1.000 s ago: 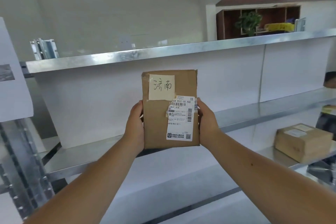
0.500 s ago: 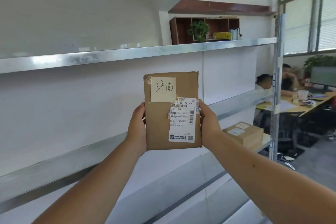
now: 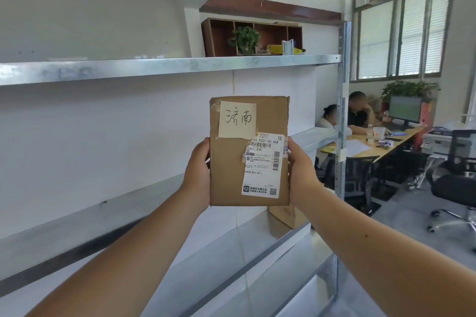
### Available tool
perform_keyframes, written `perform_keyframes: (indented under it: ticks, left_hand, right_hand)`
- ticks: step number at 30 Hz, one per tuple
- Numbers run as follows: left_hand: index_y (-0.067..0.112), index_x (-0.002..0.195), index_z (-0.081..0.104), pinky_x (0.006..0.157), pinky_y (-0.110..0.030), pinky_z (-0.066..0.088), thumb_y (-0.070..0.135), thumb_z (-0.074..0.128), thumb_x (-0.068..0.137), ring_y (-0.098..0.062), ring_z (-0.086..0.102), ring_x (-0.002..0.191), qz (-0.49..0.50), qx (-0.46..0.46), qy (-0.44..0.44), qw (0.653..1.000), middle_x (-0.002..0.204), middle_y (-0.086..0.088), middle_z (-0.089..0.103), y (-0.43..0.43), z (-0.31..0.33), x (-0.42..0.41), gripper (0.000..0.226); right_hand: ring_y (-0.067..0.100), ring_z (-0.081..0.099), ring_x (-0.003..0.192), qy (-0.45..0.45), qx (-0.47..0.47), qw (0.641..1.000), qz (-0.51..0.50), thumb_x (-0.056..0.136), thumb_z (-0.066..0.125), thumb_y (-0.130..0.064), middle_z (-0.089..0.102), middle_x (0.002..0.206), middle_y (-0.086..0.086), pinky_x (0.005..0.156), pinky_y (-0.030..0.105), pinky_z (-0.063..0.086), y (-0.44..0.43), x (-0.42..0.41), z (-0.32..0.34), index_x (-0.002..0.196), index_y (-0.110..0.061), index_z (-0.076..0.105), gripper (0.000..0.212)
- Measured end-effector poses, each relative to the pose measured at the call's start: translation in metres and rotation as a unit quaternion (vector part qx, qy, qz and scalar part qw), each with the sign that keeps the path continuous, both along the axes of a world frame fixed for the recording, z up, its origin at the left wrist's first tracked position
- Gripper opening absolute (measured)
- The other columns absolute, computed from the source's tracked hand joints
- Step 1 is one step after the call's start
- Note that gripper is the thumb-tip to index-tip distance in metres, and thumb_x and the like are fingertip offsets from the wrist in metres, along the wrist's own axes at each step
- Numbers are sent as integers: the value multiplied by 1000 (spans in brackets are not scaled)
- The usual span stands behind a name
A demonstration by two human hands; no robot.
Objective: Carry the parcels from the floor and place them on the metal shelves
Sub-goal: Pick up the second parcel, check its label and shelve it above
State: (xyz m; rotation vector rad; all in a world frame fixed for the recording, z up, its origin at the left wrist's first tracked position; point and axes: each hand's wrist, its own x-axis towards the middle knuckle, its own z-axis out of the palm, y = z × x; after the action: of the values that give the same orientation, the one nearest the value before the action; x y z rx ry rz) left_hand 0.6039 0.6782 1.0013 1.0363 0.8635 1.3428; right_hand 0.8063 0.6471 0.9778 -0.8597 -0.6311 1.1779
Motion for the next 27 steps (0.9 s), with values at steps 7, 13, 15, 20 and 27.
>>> perform_keyframes:
  ticks: [7, 13, 15, 20, 27]
  left_hand:
    - [33, 127, 76, 103, -58, 58, 67, 63, 87, -26, 72, 122, -34, -12, 18, 999, 124, 3, 79, 18, -2, 62, 54]
    - [31, 127, 76, 103, -56, 59, 67, 59, 92, -28, 75, 117, -91, -20, 25, 995, 124, 0, 80, 32, -5, 107, 52]
    - [27, 122, 76, 104, -57, 57, 64, 57, 94, -31, 76, 116, -108, -11, 28, 994, 122, 1, 80, 38, -3, 120, 50]
    - [29, 101, 59, 107, -56, 53, 59, 56, 96, -28, 68, 107, -76, 33, 42, 996, 117, -8, 67, 68, -4, 147, 31]
    - [36, 124, 61, 102, -61, 57, 80, 53, 72, -29, 72, 119, -90, 12, 81, 993, 131, -4, 72, 131, -1, 173, 69]
  right_hand:
    - [34, 78, 106, 0, 0, 999, -49, 89, 66, -64, 80, 119, 5, 96, 61, 60, -2, 57, -4, 120, -24, 78, 52]
    - [36, 77, 109, 2, 3, 996, -86, 79, 69, -68, 79, 122, 7, 98, 65, 58, 2, 95, -10, 123, -24, 78, 62]
    - [38, 76, 112, 5, 2, 996, -95, 76, 71, -68, 78, 126, 8, 97, 66, 57, 8, 107, -10, 124, -25, 77, 64]
    - [38, 76, 112, 10, -3, 994, -106, 78, 70, -68, 77, 127, 7, 100, 67, 55, 32, 131, -11, 125, -27, 77, 63]
    - [36, 78, 106, 1, -13, 992, -126, 99, 55, -60, 82, 112, 8, 103, 59, 56, 86, 154, -7, 117, -22, 79, 49]
